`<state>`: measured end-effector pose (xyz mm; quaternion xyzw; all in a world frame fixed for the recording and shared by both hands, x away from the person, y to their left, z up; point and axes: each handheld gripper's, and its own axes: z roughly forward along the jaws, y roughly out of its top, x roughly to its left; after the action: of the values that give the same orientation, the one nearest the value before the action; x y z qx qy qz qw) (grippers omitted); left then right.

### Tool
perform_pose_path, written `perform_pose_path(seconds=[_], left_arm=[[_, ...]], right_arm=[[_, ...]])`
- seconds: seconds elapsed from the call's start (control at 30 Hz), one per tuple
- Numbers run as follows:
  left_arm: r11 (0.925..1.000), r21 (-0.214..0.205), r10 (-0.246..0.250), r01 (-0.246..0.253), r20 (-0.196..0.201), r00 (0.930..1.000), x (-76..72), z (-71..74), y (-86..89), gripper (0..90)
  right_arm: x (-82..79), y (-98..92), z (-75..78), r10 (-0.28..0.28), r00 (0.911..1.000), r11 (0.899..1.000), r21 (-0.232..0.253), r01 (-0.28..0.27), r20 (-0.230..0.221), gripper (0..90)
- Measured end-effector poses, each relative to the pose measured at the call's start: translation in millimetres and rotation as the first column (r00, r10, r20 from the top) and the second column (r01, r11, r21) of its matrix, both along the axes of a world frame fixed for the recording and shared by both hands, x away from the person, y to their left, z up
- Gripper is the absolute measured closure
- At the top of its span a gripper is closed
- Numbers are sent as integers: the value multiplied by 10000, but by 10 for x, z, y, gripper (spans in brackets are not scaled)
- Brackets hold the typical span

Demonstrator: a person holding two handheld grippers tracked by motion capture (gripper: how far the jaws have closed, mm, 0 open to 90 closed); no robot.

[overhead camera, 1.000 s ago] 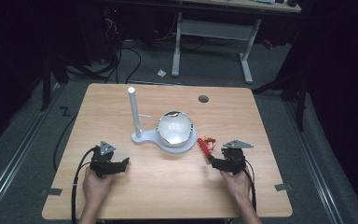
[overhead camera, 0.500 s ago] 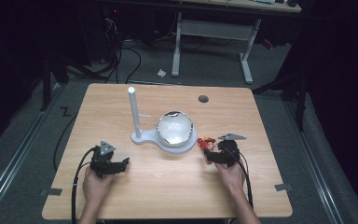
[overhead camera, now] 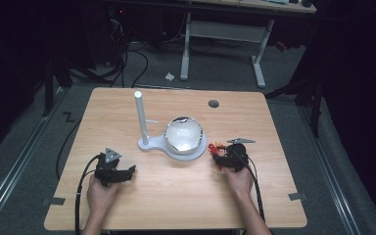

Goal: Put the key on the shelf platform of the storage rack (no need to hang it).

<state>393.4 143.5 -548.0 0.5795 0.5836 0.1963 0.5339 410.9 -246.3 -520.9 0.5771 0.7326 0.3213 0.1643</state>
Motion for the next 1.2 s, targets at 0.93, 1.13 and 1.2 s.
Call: perform_pose_path(seconds=[0.93, 1.13, 1.2], left_arm=[[10000, 10, -7, 7, -1, 10000, 0, 0, 0, 194], [10000, 3, 0, 0, -1, 10000, 0, 0, 0, 194], [10000, 4, -4, 4, -4, 10000, 1, 0, 0, 194]], right_arm=[[14, 106, 36, 963, 9932, 9847, -1519, -853, 661, 620], [13, 103, 33, 1037, 9921, 9828, -1606, -914, 701, 634], [18, 88, 34, 1050, 9922, 9848, -1458, -943, 676, 637]])
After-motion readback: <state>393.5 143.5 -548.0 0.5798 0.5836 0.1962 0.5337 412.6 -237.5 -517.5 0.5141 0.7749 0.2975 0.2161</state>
